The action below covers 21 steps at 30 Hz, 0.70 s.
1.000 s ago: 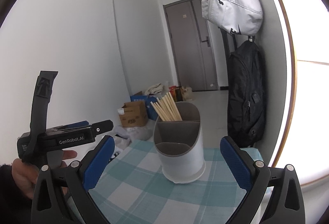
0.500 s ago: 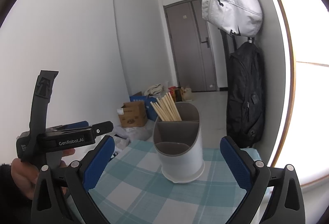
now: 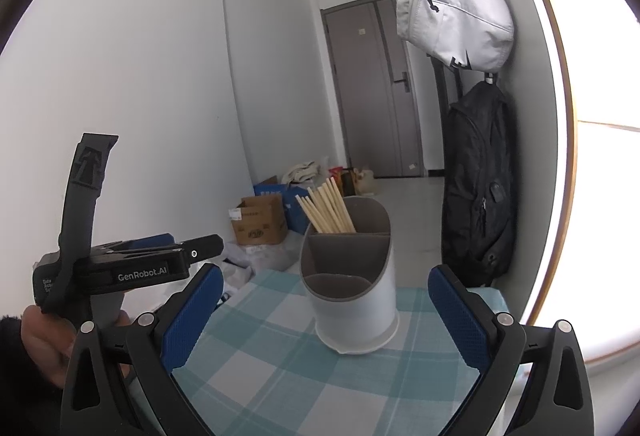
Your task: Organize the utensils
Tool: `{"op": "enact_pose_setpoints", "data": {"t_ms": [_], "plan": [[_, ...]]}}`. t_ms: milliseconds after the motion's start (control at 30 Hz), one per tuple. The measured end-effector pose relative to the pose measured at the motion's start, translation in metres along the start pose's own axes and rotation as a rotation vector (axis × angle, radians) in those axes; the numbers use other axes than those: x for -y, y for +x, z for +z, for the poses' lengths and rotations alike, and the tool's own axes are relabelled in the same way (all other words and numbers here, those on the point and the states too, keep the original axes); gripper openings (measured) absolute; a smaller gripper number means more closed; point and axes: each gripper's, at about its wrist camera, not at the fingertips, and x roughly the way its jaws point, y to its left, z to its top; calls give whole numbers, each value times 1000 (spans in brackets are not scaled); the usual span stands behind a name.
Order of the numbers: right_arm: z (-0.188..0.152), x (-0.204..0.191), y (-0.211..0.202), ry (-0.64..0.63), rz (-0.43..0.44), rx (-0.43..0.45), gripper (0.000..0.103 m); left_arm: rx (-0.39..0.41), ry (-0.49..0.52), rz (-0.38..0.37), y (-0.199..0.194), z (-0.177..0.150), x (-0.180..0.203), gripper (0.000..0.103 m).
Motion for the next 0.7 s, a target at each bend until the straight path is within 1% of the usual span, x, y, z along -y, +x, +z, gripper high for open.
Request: {"op": "enact_pose_setpoints", "data": {"t_ms": [100,700], "plan": [[0,0,0,1,1,-2,103,11,4,1,-3,0,1,90],[-1,-1,1,-1,7,-10,103,9,13,-1,-2,-1,2,90]]}}
